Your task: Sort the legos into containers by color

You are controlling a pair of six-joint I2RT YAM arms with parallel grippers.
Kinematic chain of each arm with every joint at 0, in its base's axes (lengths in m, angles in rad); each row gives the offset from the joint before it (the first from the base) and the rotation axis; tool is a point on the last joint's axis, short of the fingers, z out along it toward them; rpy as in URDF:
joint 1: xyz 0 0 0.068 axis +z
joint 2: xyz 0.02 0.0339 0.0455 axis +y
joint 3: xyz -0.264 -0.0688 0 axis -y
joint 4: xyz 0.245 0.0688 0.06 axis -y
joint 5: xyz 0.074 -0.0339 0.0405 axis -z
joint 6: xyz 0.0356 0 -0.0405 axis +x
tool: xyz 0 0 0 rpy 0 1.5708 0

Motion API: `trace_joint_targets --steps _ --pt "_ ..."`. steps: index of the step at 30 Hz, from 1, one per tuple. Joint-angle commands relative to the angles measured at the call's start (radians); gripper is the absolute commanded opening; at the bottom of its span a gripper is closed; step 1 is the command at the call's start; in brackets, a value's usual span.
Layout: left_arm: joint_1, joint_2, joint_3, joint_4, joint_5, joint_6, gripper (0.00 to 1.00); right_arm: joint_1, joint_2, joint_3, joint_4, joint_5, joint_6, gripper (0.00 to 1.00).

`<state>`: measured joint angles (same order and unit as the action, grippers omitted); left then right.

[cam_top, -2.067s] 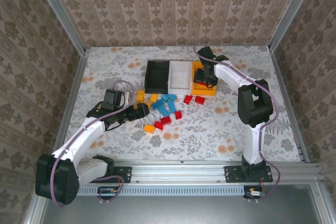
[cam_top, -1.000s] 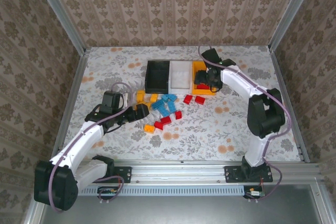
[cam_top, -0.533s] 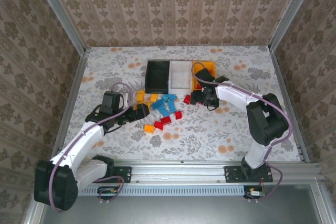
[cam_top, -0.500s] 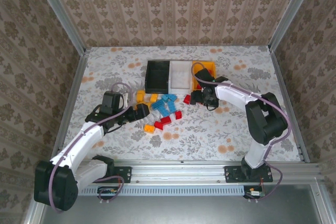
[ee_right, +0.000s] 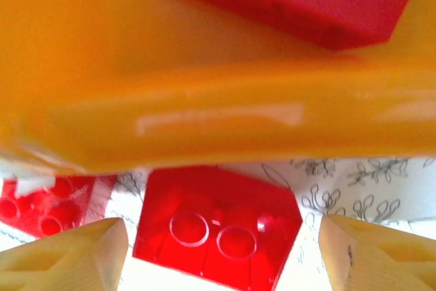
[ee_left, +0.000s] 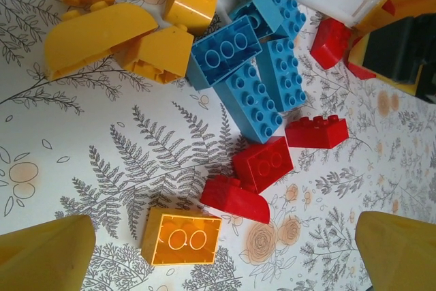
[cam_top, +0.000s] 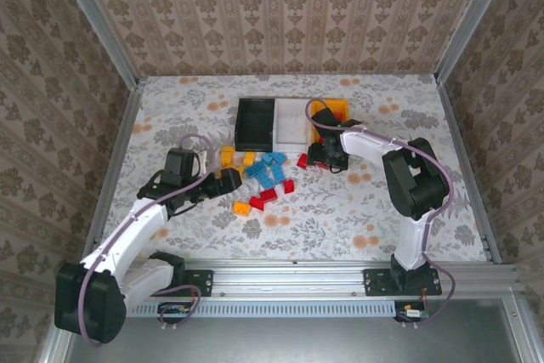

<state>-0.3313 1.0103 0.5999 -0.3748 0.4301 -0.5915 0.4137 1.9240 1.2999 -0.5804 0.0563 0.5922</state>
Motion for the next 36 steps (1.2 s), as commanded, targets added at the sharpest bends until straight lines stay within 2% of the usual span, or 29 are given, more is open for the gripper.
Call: trace_joint_targets --steps 1,9,18,30,36 --pt "0.003 0.011 0.014 -0.018 0.002 0.007 1.00 -0.009 0.032 0.039 -0.014 0.032 0.014 0.72" --pt "0.005 0.016 0.006 -0.010 0.001 0.008 1.00 -0.028 0.049 0.065 -0.027 0.039 0.012 0.62" --pt "0.006 0.015 0.005 -0.006 0.003 0.008 1.00 -0.032 0.010 0.017 -0.015 0.040 0.006 0.48" --pt "0.006 -0.001 -0.006 -0.003 0.004 -0.002 1.00 -0.030 -0.187 -0.104 -0.002 -0.016 0.047 0.48" --pt "0.006 0.004 -0.006 0.011 0.011 -0.010 1.00 -0.032 -0.273 -0.047 -0.050 0.000 0.020 0.48"
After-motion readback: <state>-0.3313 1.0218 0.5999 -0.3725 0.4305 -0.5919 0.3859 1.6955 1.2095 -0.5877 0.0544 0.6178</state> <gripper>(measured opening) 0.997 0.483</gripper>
